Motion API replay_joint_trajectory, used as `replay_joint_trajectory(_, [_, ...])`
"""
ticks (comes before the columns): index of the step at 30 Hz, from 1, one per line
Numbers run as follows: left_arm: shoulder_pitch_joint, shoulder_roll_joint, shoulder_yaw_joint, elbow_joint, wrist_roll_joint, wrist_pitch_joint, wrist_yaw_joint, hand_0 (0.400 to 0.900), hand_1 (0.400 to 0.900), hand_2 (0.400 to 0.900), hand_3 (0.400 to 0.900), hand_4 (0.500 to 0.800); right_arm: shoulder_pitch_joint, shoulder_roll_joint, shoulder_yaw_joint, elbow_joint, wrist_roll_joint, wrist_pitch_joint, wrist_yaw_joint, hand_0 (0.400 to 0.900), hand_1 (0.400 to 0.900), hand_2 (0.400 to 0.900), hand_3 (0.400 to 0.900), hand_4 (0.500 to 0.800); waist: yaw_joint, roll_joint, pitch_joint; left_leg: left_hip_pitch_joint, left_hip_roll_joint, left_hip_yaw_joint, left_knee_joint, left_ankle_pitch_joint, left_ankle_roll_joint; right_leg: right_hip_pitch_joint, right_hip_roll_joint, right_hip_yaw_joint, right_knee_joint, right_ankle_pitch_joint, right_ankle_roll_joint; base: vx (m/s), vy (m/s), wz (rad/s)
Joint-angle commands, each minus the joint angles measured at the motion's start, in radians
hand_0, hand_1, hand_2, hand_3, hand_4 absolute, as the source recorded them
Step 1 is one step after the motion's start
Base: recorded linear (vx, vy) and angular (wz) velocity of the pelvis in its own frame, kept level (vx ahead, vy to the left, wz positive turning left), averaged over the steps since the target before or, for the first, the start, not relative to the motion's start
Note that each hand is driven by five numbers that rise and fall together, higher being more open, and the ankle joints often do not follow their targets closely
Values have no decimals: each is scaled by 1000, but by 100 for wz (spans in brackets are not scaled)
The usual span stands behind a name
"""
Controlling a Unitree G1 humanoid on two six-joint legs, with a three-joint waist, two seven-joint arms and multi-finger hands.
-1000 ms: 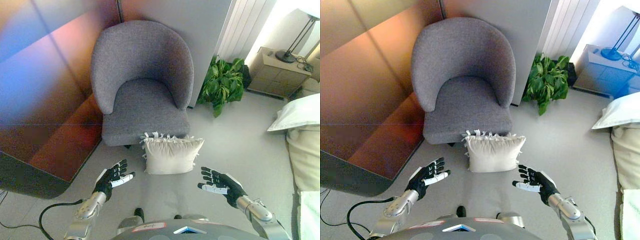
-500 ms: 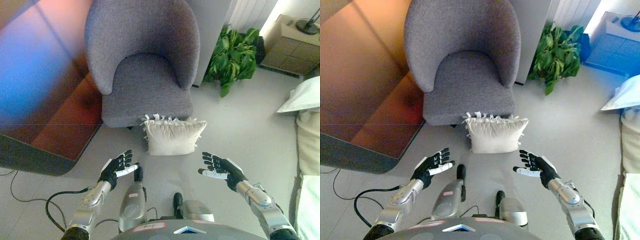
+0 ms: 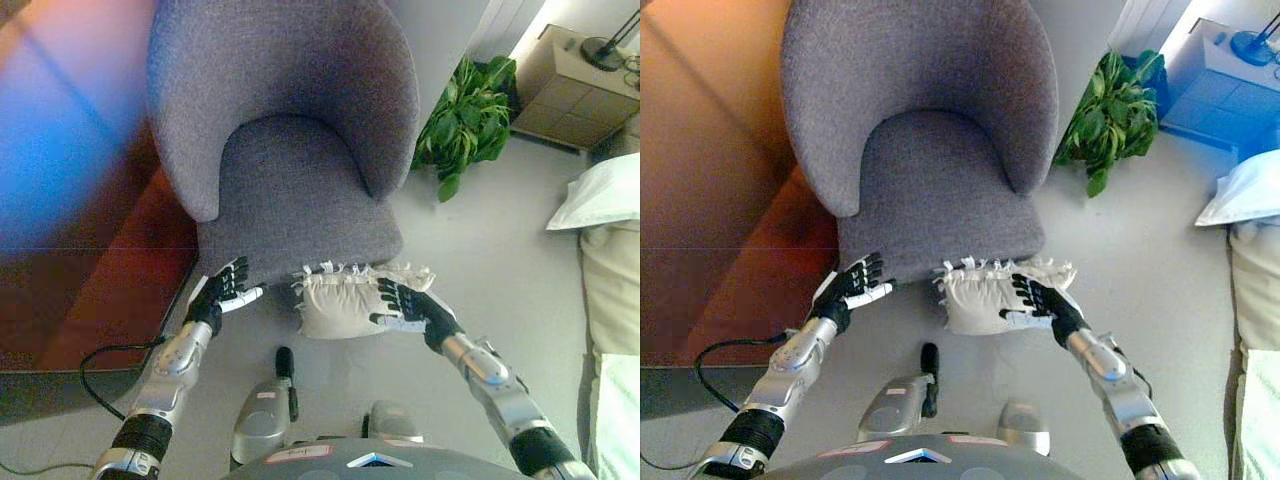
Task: Pick up the pillow and put it on the sofa.
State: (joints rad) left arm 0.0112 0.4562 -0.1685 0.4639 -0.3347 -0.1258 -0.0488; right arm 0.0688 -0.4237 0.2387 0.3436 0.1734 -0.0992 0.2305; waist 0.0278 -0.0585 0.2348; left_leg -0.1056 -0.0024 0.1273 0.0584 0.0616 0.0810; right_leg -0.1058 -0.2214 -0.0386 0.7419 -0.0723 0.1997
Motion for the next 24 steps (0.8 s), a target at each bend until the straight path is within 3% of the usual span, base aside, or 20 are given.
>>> replay_joint_trajectory(1, [-9, 18, 26, -77, -30, -90, 35, 900, 900, 900, 900, 800, -95, -73, -2, -62, -89, -81, -72, 900, 900, 900, 900, 800, -24, 48, 15, 20, 4, -61, -49, -5, -7, -66, 50, -141, -57, 99, -67, 279, 73, 14])
replay_joint_trajectory(2, [-10, 18, 26, -76, -30, -91, 35, 900, 900, 900, 900, 800, -97, -73, -1, -61, -90, -81, -73, 900, 900, 900, 900, 800, -30, 47, 20, 28, 1, -66, -51, -5, -8, -57, 47, -146, -57, 94, -68, 192, -29, 15])
replay_joint_trajectory(5, [-44, 19, 0, -66, -35, -100, 52, 900, 900, 900, 900, 800, -175, -102, 6, -6, -225, -88, -181, 900, 900, 900, 900, 800, -23, 53, 42, 45, 15, -90, -45, -41, -46, -68, -54, -210, -323, 59, -69, 213, -140, 22])
replay_joint_trajectory(6, [-59, 21, -5, -58, -39, -103, 60, 900, 900, 900, 900, 800, -203, -118, 6, 1, -274, -79, -211, 900, 900, 900, 900, 800, -23, 48, 49, 44, 17, -101, -39, -53, -62, -72, -92, -213, -447, 99, -57, 279, -407, 42])
replay_joint_trajectory(7, [-86, 34, -10, -48, -47, -104, 66, 900, 900, 900, 900, 800, -254, -141, 17, 22, -347, -63, -243, 900, 900, 900, 900, 800, -22, 21, 55, 47, 18, -118, -36, -73, -91, -71, -150, -198, -638, 220, -14, 214, -324, 36])
replay_joint_trajectory(8, [-87, 35, -9, -47, -48, -105, 66, 900, 900, 900, 900, 800, -257, -139, 18, 24, -348, -63, -244, 900, 900, 900, 900, 800, -25, 22, 59, 51, 19, -120, -35, -75, -90, -55, -147, -205, -657, 231, -12, 276, -418, 54])
replay_joint_trajectory(9, [-90, 45, -1, -60, -61, -105, 74, 900, 900, 900, 900, 800, -293, -178, 28, 30, -452, -41, -266, 900, 900, 900, 900, 800, -30, 6, 60, 56, 34, -132, -33, -91, -106, -79, -179, -172, -729, 327, 24, 134, -187, 29])
replay_joint_trajectory(11, [-87, 42, 8, -64, -65, -100, 79, 900, 900, 900, 900, 800, -296, -187, 30, 35, -489, -34, -273, 900, 900, 900, 900, 800, -24, -9, 53, 46, 29, -134, -14, -112, -115, -61, -177, -189, -752, 316, 28, 154, -225, 20])
replay_joint_trajectory(12, [-104, 29, 1, -55, -73, -104, 87, 900, 900, 900, 900, 800, -351, -211, 63, 66, -555, -24, -292, 900, 900, 900, 900, 800, -4, -31, 56, 29, 22, -127, 13, -129, -124, -62, -197, -236, -752, 357, 47, 120, -194, 11])
replay_joint_trajectory(13, [-106, 28, 3, -54, -73, -104, 88, 900, 900, 900, 900, 800, -356, -211, 66, 70, -556, -25, -294, 900, 900, 900, 900, 800, -8, -31, 56, 23, 21, -129, 19, -132, -124, -63, -197, -238, -753, 359, 47, 101, -319, 45])
replay_joint_trajectory(18, [-166, 11, -20, -92, -134, -125, 131, 900, 900, 900, 900, 800, -463, -343, 131, 106, -732, -7, -367, 900, 900, 900, 900, 800, -6, -12, 147, -102, 100, -226, 115, -131, -173, -147, -145, -272, -602, 228, 5, -40, -263, 66])
replay_joint_trajectory(24, [-222, -2, -36, -131, -153, -138, 175, 900, 900, 900, 900, 800, -550, -401, 147, 117, -772, 9, -446, 900, 900, 900, 900, 800, -22, 21, 220, -238, 119, -242, 170, -122, -186, -319, -125, -244, -458, 165, -9, -105, -99, 24])
